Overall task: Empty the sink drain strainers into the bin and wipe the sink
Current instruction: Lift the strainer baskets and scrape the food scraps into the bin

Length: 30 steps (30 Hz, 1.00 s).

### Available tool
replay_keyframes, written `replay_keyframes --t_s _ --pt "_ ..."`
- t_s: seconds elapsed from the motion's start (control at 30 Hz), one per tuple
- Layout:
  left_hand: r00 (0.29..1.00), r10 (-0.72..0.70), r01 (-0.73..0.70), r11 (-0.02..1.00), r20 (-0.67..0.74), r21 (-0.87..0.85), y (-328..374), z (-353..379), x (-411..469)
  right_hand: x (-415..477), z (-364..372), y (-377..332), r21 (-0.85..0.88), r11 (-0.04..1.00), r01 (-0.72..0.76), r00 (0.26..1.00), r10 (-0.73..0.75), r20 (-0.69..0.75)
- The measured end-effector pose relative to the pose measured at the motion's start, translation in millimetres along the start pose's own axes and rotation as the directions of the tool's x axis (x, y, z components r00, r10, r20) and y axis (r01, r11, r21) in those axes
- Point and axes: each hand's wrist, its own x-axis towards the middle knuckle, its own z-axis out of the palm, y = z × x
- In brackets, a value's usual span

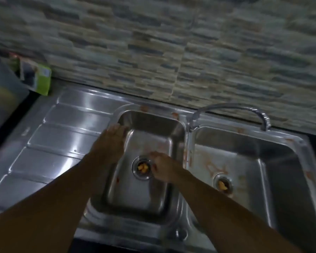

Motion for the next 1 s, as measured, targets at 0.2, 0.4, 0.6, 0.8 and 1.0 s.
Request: replay_keyframes --t_s 0.2,0.4,0.6,0.8,1.0 --pt "0.997 0.001 -0.008 0.996 -0.074 -0.093 -59.9 48.2 -10.5 30.5 74.9 5.2 -0.085 0.991 -0.102 0.985 0.112 0.128" --pt "0.971 0.015 -0.039 0.995 -0.239 -0.093 -64.0 67.3 -12.5 48.4 118.1 11.6 -0.23 0.962 -0.145 0.97 0.184 0.161" --pt "0.95 0.013 -0.049 0.993 -0.313 -0.107 -67.1 74.5 -7.0 66.6 127.2 16.8 -0.278 0.95 -0.143 0.965 0.196 0.172" --pt "0.94 0.022 -0.056 0.994 -0.342 -0.091 -71.8 80.6 -4.8 70.8 127.7 19.0 -0.235 0.962 -0.136 0.96 0.187 0.209" --pt "0.936 0.018 -0.051 0.995 -0.352 -0.084 -69.3 80.2 -5.2 77.0 127.2 20.6 -0.2 0.971 -0.129 0.982 0.154 0.114"
